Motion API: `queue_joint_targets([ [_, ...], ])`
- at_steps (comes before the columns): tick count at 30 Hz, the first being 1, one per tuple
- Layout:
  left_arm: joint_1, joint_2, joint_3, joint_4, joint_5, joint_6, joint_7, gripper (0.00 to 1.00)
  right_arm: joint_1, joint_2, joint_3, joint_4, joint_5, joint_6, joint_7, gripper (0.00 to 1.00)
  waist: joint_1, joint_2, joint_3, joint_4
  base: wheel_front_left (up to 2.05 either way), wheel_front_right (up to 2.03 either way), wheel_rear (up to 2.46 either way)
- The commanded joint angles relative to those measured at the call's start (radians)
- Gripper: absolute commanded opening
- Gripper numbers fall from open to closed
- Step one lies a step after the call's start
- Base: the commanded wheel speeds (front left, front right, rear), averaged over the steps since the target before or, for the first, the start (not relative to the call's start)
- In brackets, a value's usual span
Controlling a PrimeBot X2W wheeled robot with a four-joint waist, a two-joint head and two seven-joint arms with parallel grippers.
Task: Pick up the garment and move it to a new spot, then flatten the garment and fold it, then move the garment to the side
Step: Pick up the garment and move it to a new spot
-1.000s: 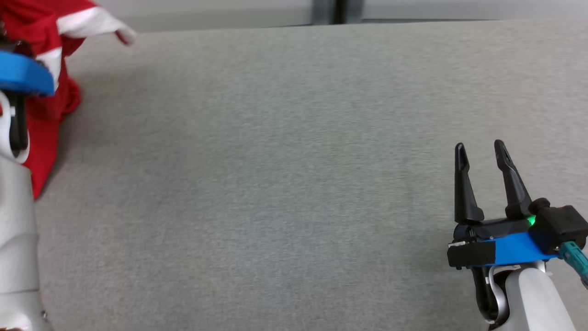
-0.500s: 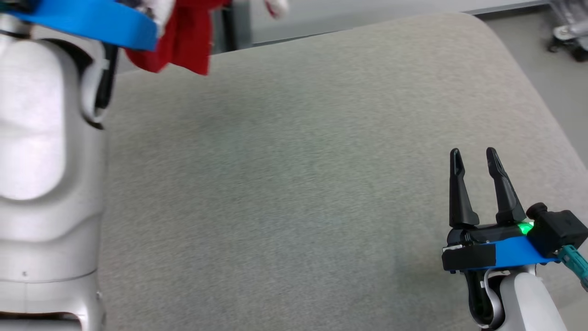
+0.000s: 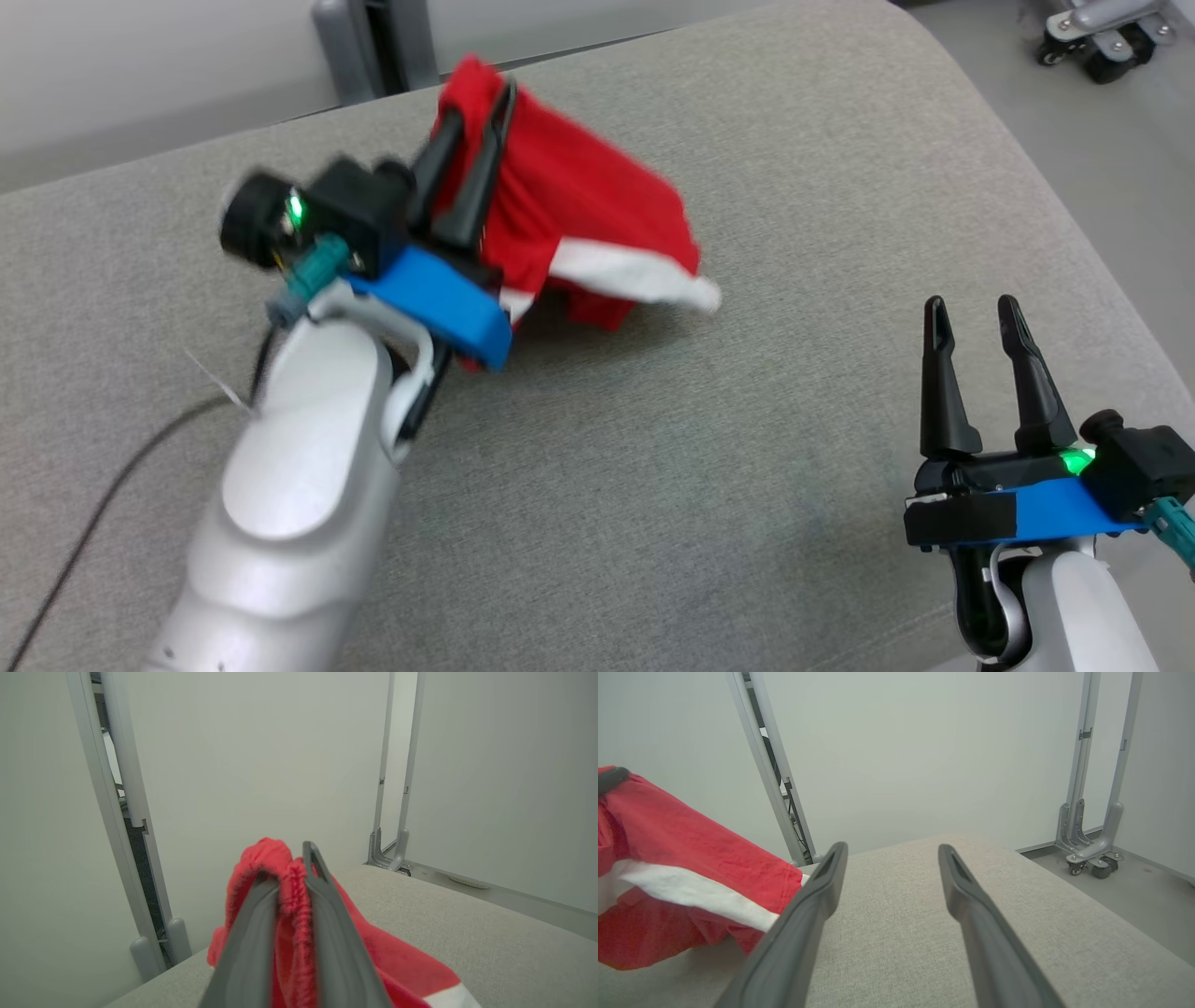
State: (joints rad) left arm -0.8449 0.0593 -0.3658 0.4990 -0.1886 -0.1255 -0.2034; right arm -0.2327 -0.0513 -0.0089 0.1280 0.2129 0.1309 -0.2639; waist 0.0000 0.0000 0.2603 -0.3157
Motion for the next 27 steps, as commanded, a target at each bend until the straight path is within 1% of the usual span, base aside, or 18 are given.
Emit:
queue_joint_targets([
  [1, 0.047, -0.001, -0.014, 0.022, -0.013, 0.005, -0.013, 0.0, -0.001, 0.002, 0.001, -0.003, -0.005, 0.0, -0.001, 1.0, 0.0, 0.0, 0.007, 0.016, 0.0, 0.0, 0.0],
  [8, 0.214, -0.007, -0.063, 0.096, -0.063, 0.027, -0.046, 0.0, -0.004, 0.001, -0.001, -0.002, -0.012, 0.0, -0.001, 1.0, 0.0, 0.0, 0.014, 0.066, 0.0, 0.0, 0.0],
  [13, 0.271, -0.007, -0.096, 0.123, -0.078, 0.035, -0.055, 0.0, -0.002, 0.001, 0.006, 0.003, -0.02, 0.0, -0.001, 1.0, 0.0, 0.0, 0.009, 0.098, 0.0, 0.0, 0.0],
  [14, 0.277, -0.007, -0.101, 0.126, -0.083, 0.037, -0.056, 0.2, -0.001, 0.001, 0.006, 0.003, -0.02, 0.0, -0.001, 1.0, 0.0, 0.0, 0.007, 0.102, 0.0, 0.0, 0.0],
  [15, 0.279, -0.008, -0.105, 0.125, -0.082, 0.042, -0.058, 0.89, 0.0, 0.001, 0.006, 0.004, -0.021, 0.0, -0.001, 1.0, 0.0, 0.0, 0.005, 0.109, 0.0, 0.0, 0.0],
  [16, 0.279, -0.007, -0.109, 0.122, -0.078, 0.046, -0.06, 1.0, 0.002, 0.001, 0.006, 0.005, -0.022, 0.0, -0.001, 1.0, 0.0, 0.0, 0.002, 0.114, 0.0, 0.0, 0.0],
  [23, 0.305, -0.006, -0.086, 0.043, -0.082, 0.069, -0.063, 1.0, 0.019, 0.001, -0.005, 0.011, -0.037, 0.0, -0.001, 1.0, 0.0, 0.0, -0.039, 0.168, 0.0, 0.0, 0.0],
  [27, 0.349, 0.012, -0.047, -0.017, -0.073, 0.079, -0.063, 1.0, 0.032, 0.001, -0.005, 0.015, -0.042, 0.0, -0.001, 1.0, 0.0, 0.0, -0.065, 0.2, 0.0, 0.0, 0.0],
])
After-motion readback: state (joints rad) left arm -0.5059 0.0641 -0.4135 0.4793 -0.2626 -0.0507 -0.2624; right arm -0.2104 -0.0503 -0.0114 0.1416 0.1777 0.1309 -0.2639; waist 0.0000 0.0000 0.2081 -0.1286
